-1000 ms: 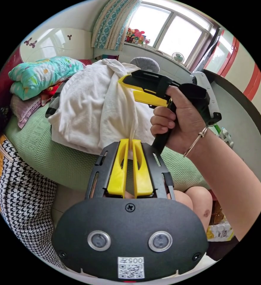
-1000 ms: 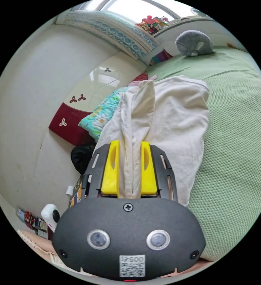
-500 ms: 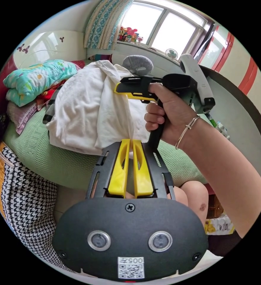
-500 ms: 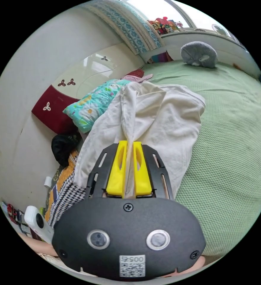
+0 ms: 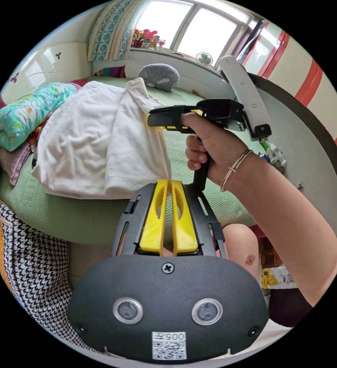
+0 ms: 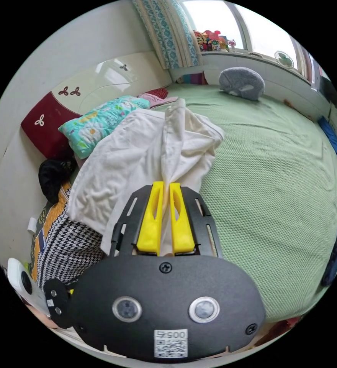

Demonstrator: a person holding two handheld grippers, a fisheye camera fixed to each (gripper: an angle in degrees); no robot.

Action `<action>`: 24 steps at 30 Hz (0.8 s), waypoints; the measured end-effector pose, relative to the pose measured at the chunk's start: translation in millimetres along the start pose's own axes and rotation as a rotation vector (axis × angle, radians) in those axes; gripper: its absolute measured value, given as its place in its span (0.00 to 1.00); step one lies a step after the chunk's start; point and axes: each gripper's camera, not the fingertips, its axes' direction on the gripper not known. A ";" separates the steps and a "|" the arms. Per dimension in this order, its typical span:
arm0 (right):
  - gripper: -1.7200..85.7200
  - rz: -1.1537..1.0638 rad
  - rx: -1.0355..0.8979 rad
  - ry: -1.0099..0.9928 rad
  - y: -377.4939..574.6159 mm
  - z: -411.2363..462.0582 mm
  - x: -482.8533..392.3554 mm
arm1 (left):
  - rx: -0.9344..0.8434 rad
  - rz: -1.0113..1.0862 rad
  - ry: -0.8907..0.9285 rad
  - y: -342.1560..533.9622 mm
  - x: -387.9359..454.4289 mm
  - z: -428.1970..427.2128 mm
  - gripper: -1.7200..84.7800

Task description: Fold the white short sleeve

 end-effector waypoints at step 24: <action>0.01 0.169 -0.014 0.069 48.0 -53.4 122.8 | -0.131 0.178 0.079 -38.9 142.8 85.7 0.03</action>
